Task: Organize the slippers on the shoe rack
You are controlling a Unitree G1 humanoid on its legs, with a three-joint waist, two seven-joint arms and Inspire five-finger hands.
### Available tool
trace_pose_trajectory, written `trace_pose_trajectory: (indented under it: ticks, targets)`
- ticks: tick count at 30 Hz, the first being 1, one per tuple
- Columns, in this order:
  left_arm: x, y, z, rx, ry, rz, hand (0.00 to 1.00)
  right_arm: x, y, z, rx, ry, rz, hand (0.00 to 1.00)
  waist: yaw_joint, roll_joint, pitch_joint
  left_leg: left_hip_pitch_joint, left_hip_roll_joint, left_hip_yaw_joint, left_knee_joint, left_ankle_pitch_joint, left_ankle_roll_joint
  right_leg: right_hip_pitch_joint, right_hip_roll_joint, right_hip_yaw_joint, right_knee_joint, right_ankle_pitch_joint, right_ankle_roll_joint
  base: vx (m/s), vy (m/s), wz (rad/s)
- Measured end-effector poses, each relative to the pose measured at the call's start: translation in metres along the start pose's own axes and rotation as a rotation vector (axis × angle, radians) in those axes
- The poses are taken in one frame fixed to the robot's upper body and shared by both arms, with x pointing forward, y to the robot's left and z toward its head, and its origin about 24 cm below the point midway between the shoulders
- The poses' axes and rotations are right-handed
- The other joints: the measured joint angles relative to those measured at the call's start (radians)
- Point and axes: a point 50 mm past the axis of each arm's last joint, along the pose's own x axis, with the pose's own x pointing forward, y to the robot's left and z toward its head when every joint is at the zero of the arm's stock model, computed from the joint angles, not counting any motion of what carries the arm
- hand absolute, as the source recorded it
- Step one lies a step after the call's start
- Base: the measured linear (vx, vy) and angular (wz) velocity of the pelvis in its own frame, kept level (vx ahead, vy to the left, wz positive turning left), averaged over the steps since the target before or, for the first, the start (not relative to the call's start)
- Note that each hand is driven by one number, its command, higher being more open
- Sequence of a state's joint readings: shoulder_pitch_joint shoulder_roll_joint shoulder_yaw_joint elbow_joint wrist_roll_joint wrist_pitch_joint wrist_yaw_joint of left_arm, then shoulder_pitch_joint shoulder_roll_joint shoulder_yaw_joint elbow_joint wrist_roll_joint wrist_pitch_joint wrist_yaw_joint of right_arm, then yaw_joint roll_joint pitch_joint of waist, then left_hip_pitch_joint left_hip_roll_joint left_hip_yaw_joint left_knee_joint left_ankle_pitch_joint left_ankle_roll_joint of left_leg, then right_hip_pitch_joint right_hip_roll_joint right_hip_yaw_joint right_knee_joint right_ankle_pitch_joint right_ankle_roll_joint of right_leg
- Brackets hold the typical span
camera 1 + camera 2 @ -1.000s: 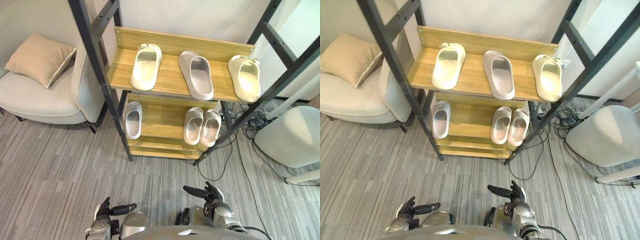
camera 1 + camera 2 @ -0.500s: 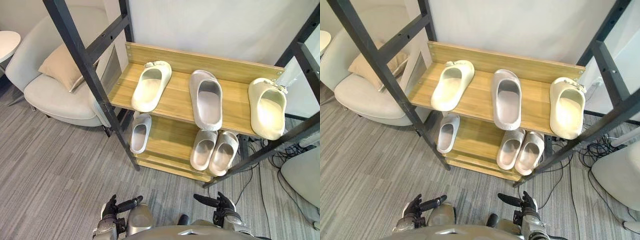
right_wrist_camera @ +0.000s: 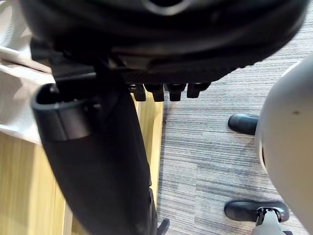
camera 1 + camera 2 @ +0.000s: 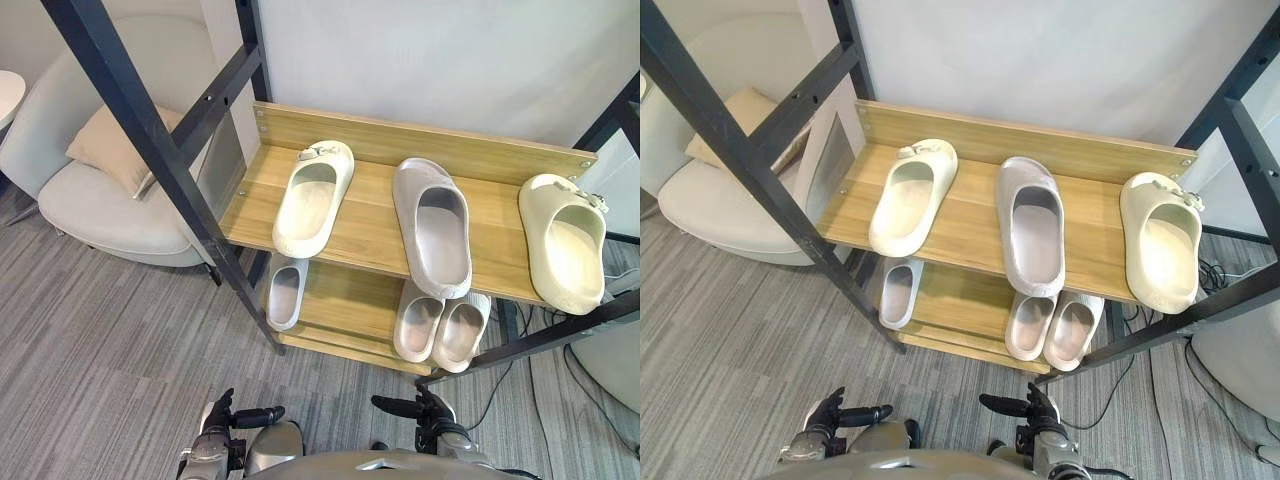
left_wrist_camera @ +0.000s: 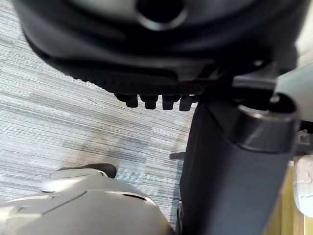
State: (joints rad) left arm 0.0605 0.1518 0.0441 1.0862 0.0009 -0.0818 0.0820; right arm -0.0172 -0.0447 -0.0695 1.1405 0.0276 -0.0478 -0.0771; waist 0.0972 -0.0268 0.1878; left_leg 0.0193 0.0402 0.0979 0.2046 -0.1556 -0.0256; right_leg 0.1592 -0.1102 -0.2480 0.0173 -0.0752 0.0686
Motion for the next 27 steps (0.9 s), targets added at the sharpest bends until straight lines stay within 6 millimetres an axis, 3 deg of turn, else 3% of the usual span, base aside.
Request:
trace_pose_trajectory:
  ticks: [6, 9, 13, 15, 19, 21, 22, 27]
  targets:
    - [0.0, 0.001, -0.002, 0.033, 0.008, -0.003, 1.0, -0.001, 0.01, 0.0, -0.164, -0.009, 0.07, 1.0, 0.001, -0.007, -0.015, 0.012, -0.01, -0.02, -0.054, 0.041, 0.002, -0.001, -0.002, -0.016, -0.006, 0.008, 0.0, -0.05, -0.023, 0.1]
    - [0.0, 0.002, -0.002, 0.065, 0.003, -0.008, 1.0, -0.002, 0.028, 0.007, -0.298, -0.05, 0.157, 1.0, 0.004, -0.015, -0.02, 0.016, -0.014, -0.027, -0.086, 0.069, 0.002, -0.006, -0.003, -0.021, -0.011, 0.02, -0.002, -0.08, -0.003, 0.06]
    - [0.0, 0.001, -0.002, 0.085, -0.002, -0.012, 1.0, -0.01, 0.073, 0.03, -0.541, -0.181, 0.366, 1.0, 0.007, -0.016, -0.021, 0.021, -0.021, -0.035, -0.132, 0.116, 0.006, -0.019, -0.006, -0.021, -0.014, 0.036, -0.001, -0.12, 0.003, 0.04]
    - [0.0, 0.001, -0.001, 0.094, -0.004, -0.014, 1.0, -0.023, 0.108, 0.046, -0.664, -0.291, 0.521, 1.0, 0.014, -0.016, -0.021, 0.023, -0.022, -0.037, -0.158, 0.141, 0.005, -0.033, -0.007, -0.018, -0.013, 0.046, -0.001, -0.14, 0.016, 0.01]
    - [0.0, -0.001, 0.002, 0.118, -0.015, -0.015, 1.0, -0.047, 0.147, 0.063, -0.683, -0.4, 0.726, 1.0, 0.032, -0.015, -0.02, 0.034, -0.023, -0.033, -0.188, 0.163, 0.008, -0.041, -0.007, -0.004, -0.014, 0.057, -0.004, -0.1, 0.029, -0.08]
    - [0.001, -0.001, 0.003, 0.125, -0.02, -0.007, 1.0, -0.07, 0.173, 0.071, -0.697, -0.472, 0.88, 1.0, 0.043, -0.016, -0.02, 0.037, -0.025, -0.026, -0.189, 0.162, 0.006, -0.044, -0.008, 0.008, -0.014, 0.064, -0.004, -0.07, 0.037, -0.12]
    - [0.001, -0.001, 0.004, 0.127, -0.021, -0.007, 1.0, -0.073, 0.177, 0.073, -0.694, -0.482, 0.902, 1.0, 0.043, -0.016, -0.02, 0.037, -0.025, -0.026, -0.19, 0.162, 0.005, -0.045, -0.008, 0.011, -0.014, 0.065, -0.004, -0.05, 0.024, -0.08]
    - [0.002, -0.002, 0.007, 0.17, -0.032, 0.008, 1.0, -0.132, 0.207, 0.112, -0.602, -0.718, 1.14, 1.0, 0.047, -0.013, -0.018, 0.039, -0.023, -0.005, -0.192, 0.161, 0.002, -0.056, -0.008, 0.038, -0.015, 0.078, -0.001, -0.03, 0.021, -0.15]
